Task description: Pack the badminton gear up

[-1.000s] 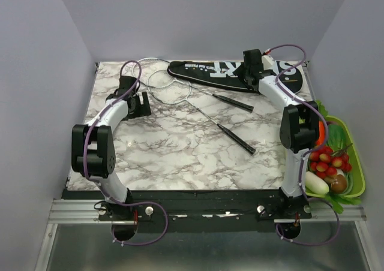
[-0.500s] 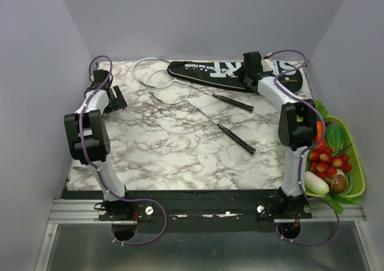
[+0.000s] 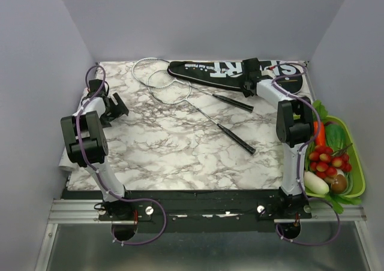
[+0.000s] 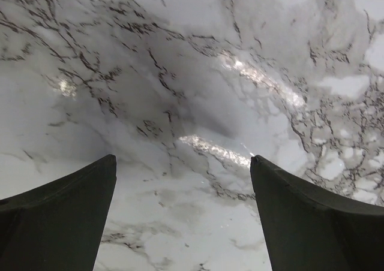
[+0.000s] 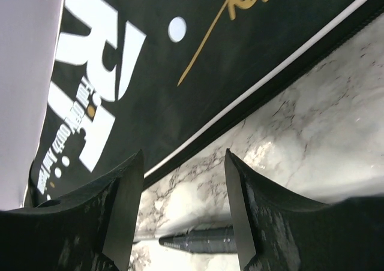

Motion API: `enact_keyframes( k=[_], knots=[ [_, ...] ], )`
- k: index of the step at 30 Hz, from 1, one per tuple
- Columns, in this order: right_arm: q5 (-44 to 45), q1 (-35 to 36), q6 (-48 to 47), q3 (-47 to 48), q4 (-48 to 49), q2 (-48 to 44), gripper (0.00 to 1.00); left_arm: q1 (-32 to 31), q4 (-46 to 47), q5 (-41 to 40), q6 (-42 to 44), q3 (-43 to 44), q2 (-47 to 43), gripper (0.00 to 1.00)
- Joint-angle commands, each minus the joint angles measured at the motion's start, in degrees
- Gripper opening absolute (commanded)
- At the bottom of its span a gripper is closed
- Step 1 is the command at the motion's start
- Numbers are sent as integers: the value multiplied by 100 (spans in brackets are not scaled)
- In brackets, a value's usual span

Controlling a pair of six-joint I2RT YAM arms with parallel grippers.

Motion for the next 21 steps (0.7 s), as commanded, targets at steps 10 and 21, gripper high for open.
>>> enact_keyframes(
  k=[10, 21],
  knots=[
    [183, -293, 842, 712, -407, 904, 59, -1411, -178, 600, -161, -246, -1435, 98],
    [-38, -381, 1211, 1230, -548, 1282, 8, -1781, -388, 820, 67, -939, -2533, 98]
  ],
)
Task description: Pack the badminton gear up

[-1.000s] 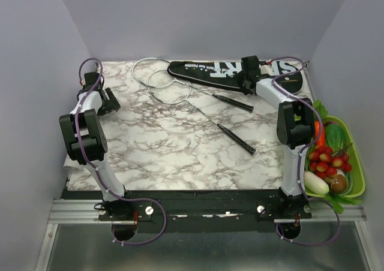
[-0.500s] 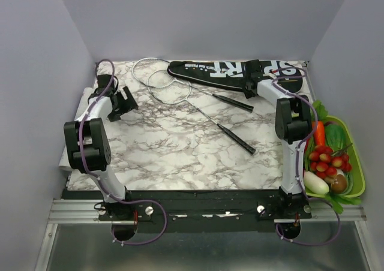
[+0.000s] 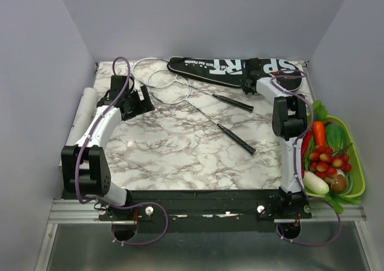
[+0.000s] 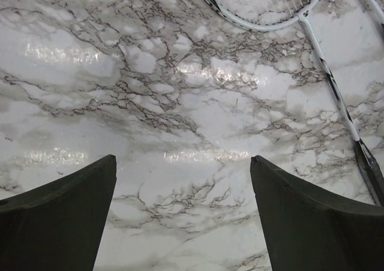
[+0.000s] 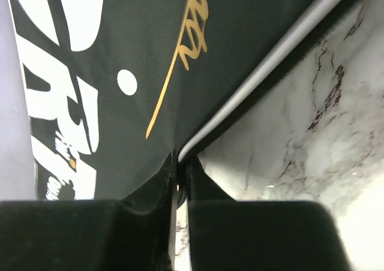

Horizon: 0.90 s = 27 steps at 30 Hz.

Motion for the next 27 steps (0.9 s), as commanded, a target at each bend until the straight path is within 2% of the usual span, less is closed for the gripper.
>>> enact_keyframes(
  k=[1, 7, 13, 20, 27],
  knots=[
    [35, -105, 239, 234, -167, 218, 1, -48, -325, 134, 203, -262, -486, 99],
    [201, -123, -269, 261, 25, -96, 1, -92, -361, 151, 440, -526, -970, 99],
    [-9, -123, -1025, -302, 974, -1002, 1, -119, -247, 230, 528, -606, -1295, 99],
    [-1342, -88, -1334, -723, 1441, -2092, 1, -154, -334, 107, 695, -465, -1734, 99],
    [-2011, 421, -2151, -1628, 1713, -3217, 1, -198, -430, 598, 643, -298, -2288, 99]
  ],
)
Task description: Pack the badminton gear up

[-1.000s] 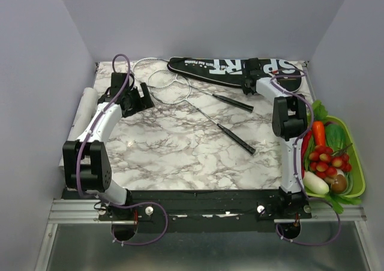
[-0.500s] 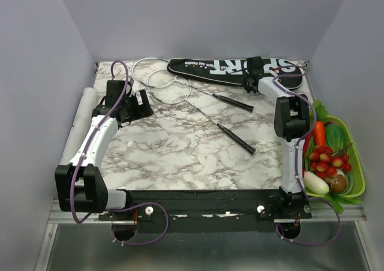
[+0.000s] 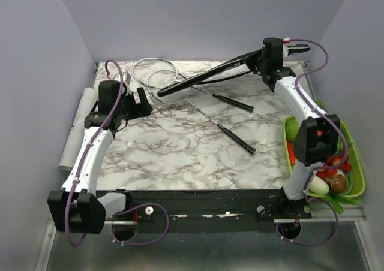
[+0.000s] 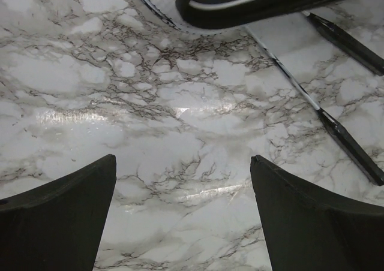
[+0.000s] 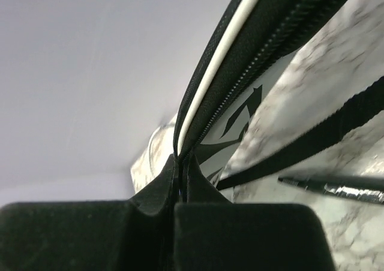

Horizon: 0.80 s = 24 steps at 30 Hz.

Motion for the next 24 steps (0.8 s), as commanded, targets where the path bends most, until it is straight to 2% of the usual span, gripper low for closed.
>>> enact_keyframes(
  k=[1, 5, 8, 11, 14, 18, 24],
  knots=[
    [-978, 397, -707, -477, 472, -512, 1, -58, -221, 557, 48, 425, -385, 99],
    [-2269, 609, -1207, -591, 463, -662, 1, -128, -327, 1032, 92, 733, -595, 99],
    [-2762, 802, -1663, -697, 455, -898, 1, -189, -327, 1401, 267, 892, -771, 99],
    [-3385, 1004, -2007, -846, 446, -1014, 1, -321, -73, 2060, 461, 752, -973, 99],
    [-3905, 1302, -2183, -925, 376, -996, 1, -593, 226, 2377, 558, 305, -1149, 99],
    [-3863, 1672, -2264, -1180, 401, -970, 1, -1112, 595, 1940, 611, -346, -1596, 99],
    [-4214, 1945, -2070, -996, 481, -294, 1, -2104, 605, 948, 734, -979, -1809, 99]
  ],
)
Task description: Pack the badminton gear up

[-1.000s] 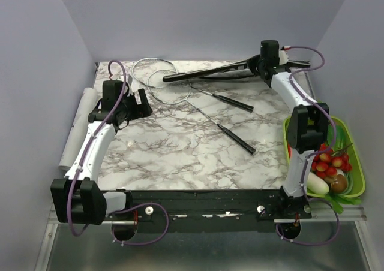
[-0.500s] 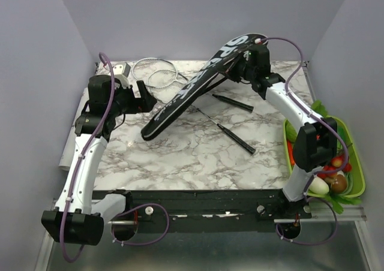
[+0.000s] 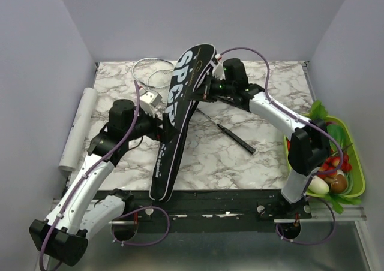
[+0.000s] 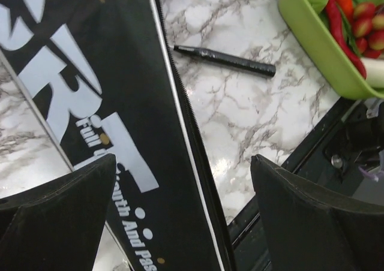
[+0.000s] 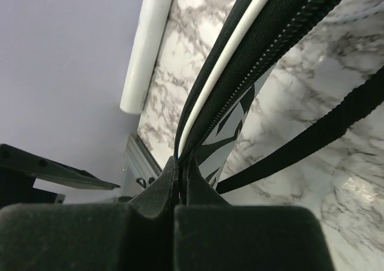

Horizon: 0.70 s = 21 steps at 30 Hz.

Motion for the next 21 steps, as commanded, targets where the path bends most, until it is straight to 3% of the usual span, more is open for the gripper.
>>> enact_keyframes(
  k=[1, 11, 21],
  knots=[
    [-597, 102, 32, 206, 245, 460, 1, -621, 152, -868, 155, -341, -139, 99],
    [-36, 111, 366, 751, -265, 1366, 1, -1369, -559, -3267, -30, -457, 511, 99],
    [501, 111, 569, 979, -449, 1595, 1, -1738, -726, -4024, -118, -518, 1074, 99]
  ],
)
